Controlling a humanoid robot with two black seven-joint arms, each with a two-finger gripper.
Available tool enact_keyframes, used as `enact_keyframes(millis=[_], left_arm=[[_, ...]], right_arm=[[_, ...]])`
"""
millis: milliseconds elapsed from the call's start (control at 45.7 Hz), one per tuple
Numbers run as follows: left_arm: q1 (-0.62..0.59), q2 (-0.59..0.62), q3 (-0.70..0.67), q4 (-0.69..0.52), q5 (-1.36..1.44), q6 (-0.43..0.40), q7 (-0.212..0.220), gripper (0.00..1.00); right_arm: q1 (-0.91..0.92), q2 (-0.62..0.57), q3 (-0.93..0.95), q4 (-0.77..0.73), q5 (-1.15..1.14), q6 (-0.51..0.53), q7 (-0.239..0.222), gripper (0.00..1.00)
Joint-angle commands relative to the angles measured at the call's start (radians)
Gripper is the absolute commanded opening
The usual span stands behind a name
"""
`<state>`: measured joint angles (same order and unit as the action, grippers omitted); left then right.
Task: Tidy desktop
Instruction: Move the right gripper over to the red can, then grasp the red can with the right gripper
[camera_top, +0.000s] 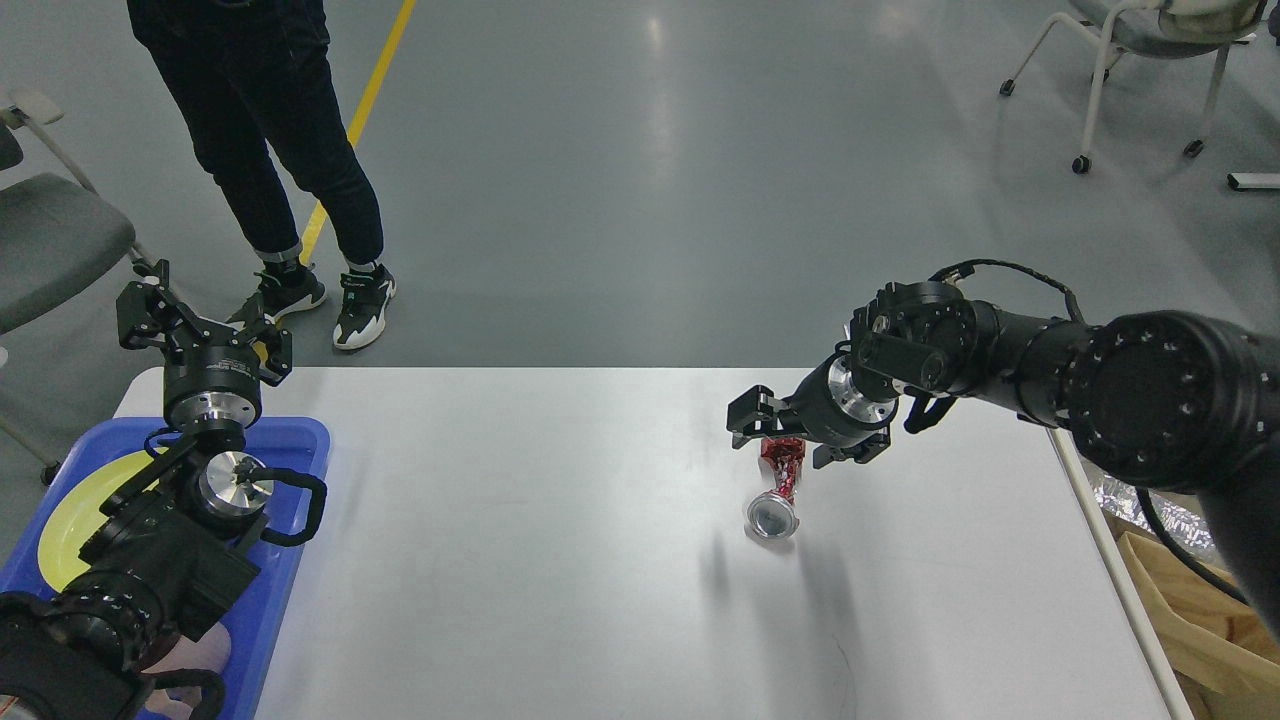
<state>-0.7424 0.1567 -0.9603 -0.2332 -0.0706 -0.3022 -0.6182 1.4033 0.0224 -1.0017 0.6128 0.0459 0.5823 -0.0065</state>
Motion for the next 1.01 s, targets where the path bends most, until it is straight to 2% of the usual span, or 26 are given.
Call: enact_keyframes(millis=[0, 110, 350, 548, 986], left_arm=[[0.000, 0.000, 0.000, 0.000, 0.000, 0.000, 0.000, 0.97], [0.000, 0.000, 0.000, 0.000, 0.000, 0.000, 0.000, 0.97], [0.000, 0.000, 0.000, 0.000, 0.000, 0.000, 0.000, 0.97], [0.000, 0.000, 0.000, 0.000, 0.000, 0.000, 0.000, 0.97], [0.000, 0.000, 0.000, 0.000, 0.000, 0.000, 0.000, 0.97]], right_arm=[[-0.066, 0.004, -0.001, -0.025, -0.003, -0.087, -0.001, 1.00], [-0.102, 0.007, -0.003, -0.028, -0.015, -0.177, -0.003, 1.00], [-0.173, 0.030, -0.066, -0.082, -0.047, -0.301, -0.004, 1.00], [-0.222, 0.060, -0.087, -0.091, -0.047, -0.470, -0.004, 1.00], [-0.265, 0.088, -0.087, -0.090, -0.047, -0.493, -0.004, 0.98]])
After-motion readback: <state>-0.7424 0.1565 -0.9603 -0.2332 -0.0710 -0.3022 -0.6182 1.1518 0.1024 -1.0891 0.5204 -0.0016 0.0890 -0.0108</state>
